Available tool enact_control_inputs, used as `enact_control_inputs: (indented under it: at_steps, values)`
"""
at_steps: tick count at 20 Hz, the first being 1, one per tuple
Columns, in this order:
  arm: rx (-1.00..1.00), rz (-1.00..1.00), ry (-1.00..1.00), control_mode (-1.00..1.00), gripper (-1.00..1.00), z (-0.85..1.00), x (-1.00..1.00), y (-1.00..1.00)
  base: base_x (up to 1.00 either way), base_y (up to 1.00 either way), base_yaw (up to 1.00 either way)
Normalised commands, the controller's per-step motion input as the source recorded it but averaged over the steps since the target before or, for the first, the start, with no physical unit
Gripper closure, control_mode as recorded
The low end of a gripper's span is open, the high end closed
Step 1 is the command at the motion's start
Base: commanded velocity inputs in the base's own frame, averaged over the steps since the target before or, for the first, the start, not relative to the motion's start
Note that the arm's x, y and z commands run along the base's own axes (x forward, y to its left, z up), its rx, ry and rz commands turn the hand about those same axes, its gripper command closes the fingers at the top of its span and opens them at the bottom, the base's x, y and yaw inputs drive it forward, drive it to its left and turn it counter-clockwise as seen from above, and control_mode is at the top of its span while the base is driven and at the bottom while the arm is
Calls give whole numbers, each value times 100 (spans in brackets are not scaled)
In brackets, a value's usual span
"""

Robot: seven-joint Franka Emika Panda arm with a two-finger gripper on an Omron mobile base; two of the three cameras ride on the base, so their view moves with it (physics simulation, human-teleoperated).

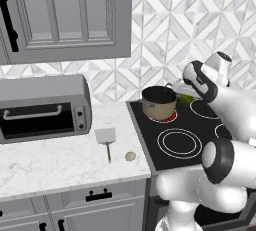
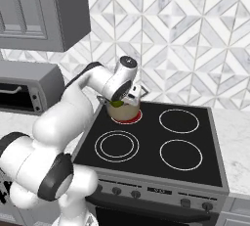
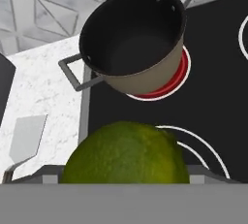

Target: Put the lime and garlic in the pot. Retrieve the spatula and lightly stir the vegetables in the pot.

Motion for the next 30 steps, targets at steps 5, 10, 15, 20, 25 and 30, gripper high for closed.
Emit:
enact_control_inputs:
  at_steps: [5,10,15,20,25,30]
  values:
    - [0,0,20,-100,100,-12,100,-4,0,0,0]
    - [0,0,15,-100,100,-59,100,0,0,0,0]
    - [0,0,4,-100,100,-67,100,0,0,0,0]
    - [0,0,0,-100,100,-52,93,0,0,0,0]
    - [0,0,6,-100,100,-41,52,9,0,0,0]
    - [0,0,2,-100,100,-15,20,11,0,0,0]
